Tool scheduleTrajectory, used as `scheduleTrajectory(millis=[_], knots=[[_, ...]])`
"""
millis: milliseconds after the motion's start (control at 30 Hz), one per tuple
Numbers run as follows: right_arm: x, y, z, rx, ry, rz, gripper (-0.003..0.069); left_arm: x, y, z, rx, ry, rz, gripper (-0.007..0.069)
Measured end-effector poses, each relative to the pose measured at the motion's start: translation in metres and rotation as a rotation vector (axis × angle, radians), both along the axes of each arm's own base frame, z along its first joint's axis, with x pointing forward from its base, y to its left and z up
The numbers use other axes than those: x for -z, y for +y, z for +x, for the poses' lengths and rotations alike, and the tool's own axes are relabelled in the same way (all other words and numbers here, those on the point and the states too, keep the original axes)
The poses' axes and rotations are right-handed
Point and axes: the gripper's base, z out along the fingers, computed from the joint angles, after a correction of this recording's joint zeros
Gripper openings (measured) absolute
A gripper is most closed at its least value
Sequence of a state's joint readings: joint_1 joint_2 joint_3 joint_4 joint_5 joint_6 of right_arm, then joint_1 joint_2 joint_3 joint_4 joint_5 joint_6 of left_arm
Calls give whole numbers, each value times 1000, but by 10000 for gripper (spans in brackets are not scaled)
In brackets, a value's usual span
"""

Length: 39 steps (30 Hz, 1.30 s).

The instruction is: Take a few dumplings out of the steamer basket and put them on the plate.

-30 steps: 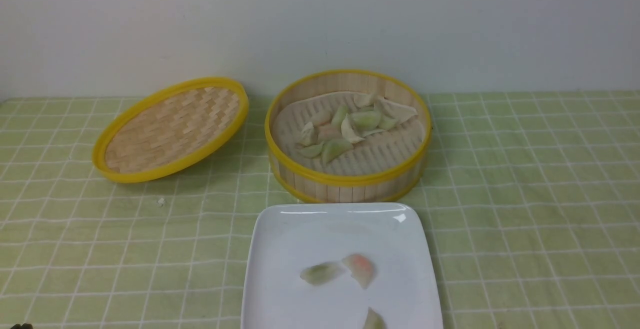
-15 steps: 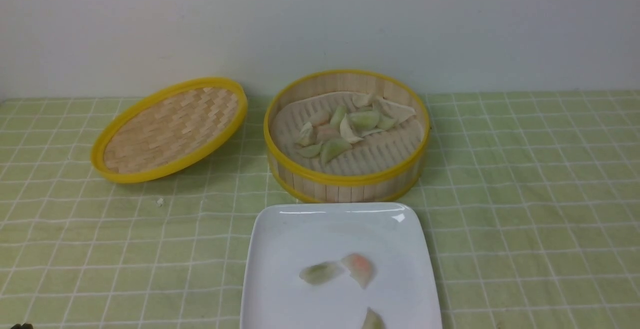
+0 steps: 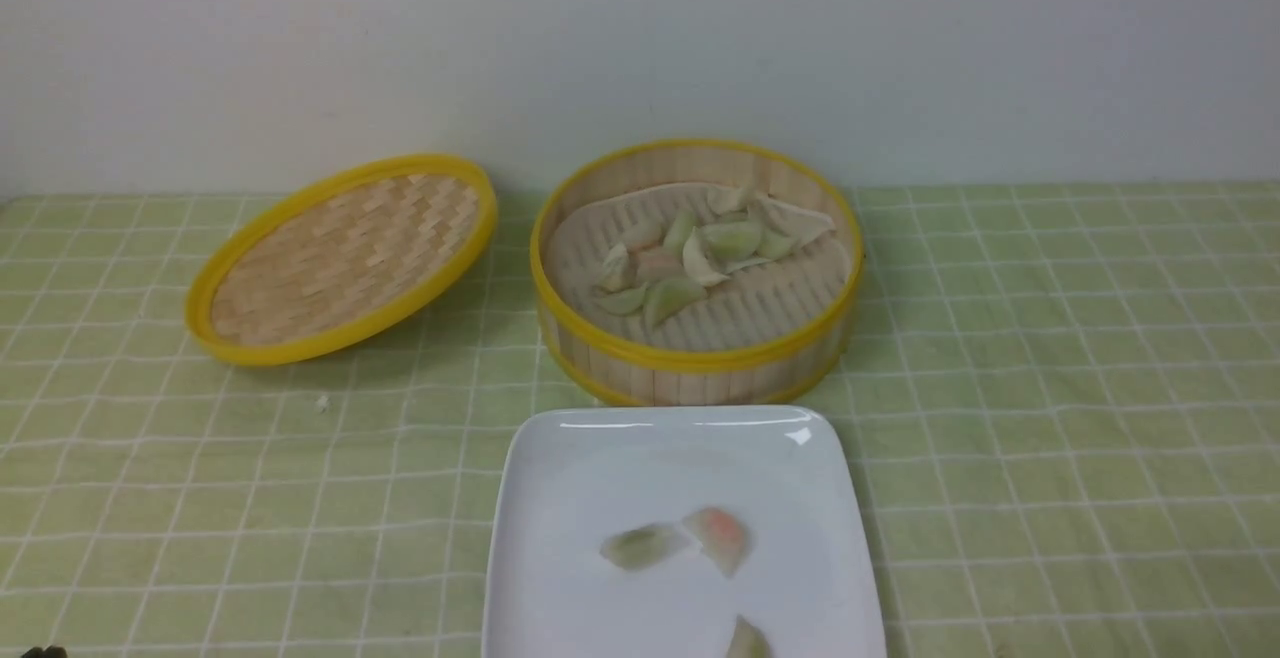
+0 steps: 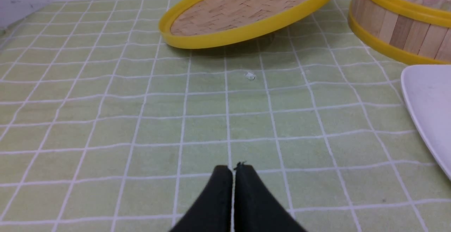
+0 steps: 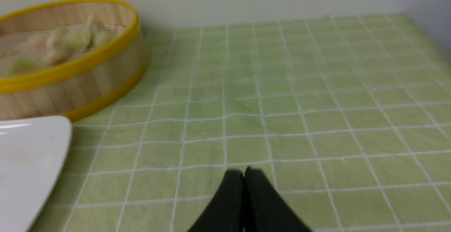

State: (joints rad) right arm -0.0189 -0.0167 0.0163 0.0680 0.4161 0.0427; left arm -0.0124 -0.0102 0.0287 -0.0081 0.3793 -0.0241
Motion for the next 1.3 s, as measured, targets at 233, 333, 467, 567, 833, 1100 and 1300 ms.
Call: scheduleTrajectory(millis=[233, 333, 467, 567, 833, 1100, 1300], knots=[[0, 0, 0, 2, -9, -1, -13, 0, 0, 0, 0, 0, -1, -6], [0, 0, 0, 2, -10, -1, -13, 0, 0, 0, 0, 0, -1, -6], [0, 0, 0, 2, -11, -1, -13, 0, 0, 0, 0, 0, -1, -6], [0, 0, 0, 2, -11, -1, -13, 0, 0, 0, 0, 0, -1, -6], [0, 0, 0, 2, -11, -1, -13, 0, 0, 0, 0, 0, -1, -6], [0, 0, 0, 1, -11, -4, -13, 0, 0, 0, 0, 0, -2, -6], [0, 0, 0, 1, -11, -4, -13, 0, 0, 0, 0, 0, -2, -6]])
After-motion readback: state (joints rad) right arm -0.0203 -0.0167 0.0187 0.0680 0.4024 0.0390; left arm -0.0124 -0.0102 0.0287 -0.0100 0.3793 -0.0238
